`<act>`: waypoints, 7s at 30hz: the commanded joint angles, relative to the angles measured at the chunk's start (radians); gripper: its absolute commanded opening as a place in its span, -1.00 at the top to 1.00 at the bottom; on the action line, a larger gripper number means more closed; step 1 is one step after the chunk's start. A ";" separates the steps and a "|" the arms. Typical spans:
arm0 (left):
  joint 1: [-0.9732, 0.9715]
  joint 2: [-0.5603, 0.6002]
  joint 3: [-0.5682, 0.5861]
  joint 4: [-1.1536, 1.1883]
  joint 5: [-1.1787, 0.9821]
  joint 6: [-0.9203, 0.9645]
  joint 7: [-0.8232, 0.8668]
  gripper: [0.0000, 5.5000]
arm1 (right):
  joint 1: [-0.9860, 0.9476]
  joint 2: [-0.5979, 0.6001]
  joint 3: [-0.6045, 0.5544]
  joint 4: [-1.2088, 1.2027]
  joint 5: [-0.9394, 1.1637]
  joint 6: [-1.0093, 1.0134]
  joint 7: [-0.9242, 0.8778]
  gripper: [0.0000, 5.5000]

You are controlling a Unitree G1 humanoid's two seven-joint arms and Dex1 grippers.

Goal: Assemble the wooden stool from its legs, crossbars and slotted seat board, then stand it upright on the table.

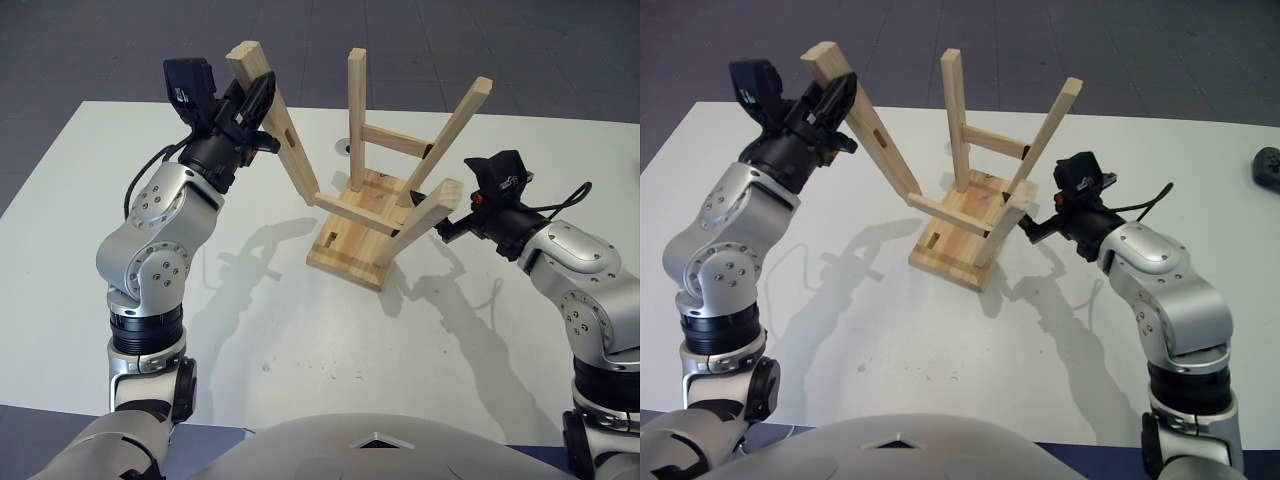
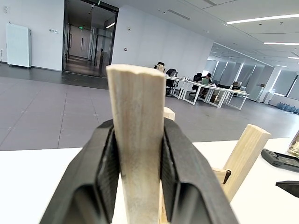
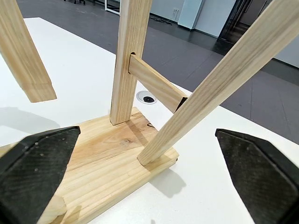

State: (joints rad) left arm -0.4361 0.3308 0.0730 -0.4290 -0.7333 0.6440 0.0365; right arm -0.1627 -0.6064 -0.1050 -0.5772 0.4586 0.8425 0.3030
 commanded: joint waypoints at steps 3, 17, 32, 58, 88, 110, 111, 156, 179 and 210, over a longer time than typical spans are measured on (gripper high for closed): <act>0.030 0.003 0.038 -0.069 0.024 0.039 0.012 0.63 | -0.056 0.046 -0.226 0.117 0.120 -0.189 0.110 -0.96; 0.126 -0.115 -0.008 -0.216 -0.035 0.179 0.120 0.63 | -0.035 -0.186 -0.380 0.038 0.836 0.109 0.443 -0.96; 0.189 -0.187 0.013 -0.192 -0.032 0.189 0.136 0.63 | 0.063 -0.197 -0.255 0.043 0.670 0.004 0.532 -0.57; 0.231 -0.164 -0.053 -0.188 0.095 0.093 -0.014 0.63 | 0.106 -0.179 -0.216 0.018 0.663 -0.032 0.478 0.15; 0.275 -0.137 -0.116 -0.185 0.166 0.078 -0.089 0.63 | 0.246 -0.176 -0.175 0.013 0.657 -0.071 0.482 0.16; 0.272 -0.137 -0.185 -0.162 0.195 0.069 -0.127 0.63 | 0.269 -0.180 -0.144 0.016 0.642 -0.114 0.488 0.16; 0.275 -0.138 -0.185 -0.159 0.198 0.070 -0.126 0.63 | 0.272 -0.181 -0.141 0.019 0.641 -0.116 0.492 0.16; 0.298 -0.125 -0.153 -0.062 0.254 0.105 -0.165 0.12 | 0.089 -0.081 -0.089 0.084 0.589 -0.121 0.267 -0.43; -0.346 -0.105 0.209 0.055 -0.069 0.087 -0.121 -0.95 | -0.295 -0.005 -0.206 0.065 1.058 -0.146 -0.105 -0.96; -0.159 -0.142 0.201 0.111 -0.039 0.018 -0.086 -0.15 | -0.173 0.088 -0.264 0.176 1.055 -0.263 -0.259 -0.96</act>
State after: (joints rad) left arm -0.5085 0.1434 0.1863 -0.3096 -0.7178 0.6514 -0.0786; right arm -0.3538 -0.4807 -0.3297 -0.4487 1.5566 0.5779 0.0585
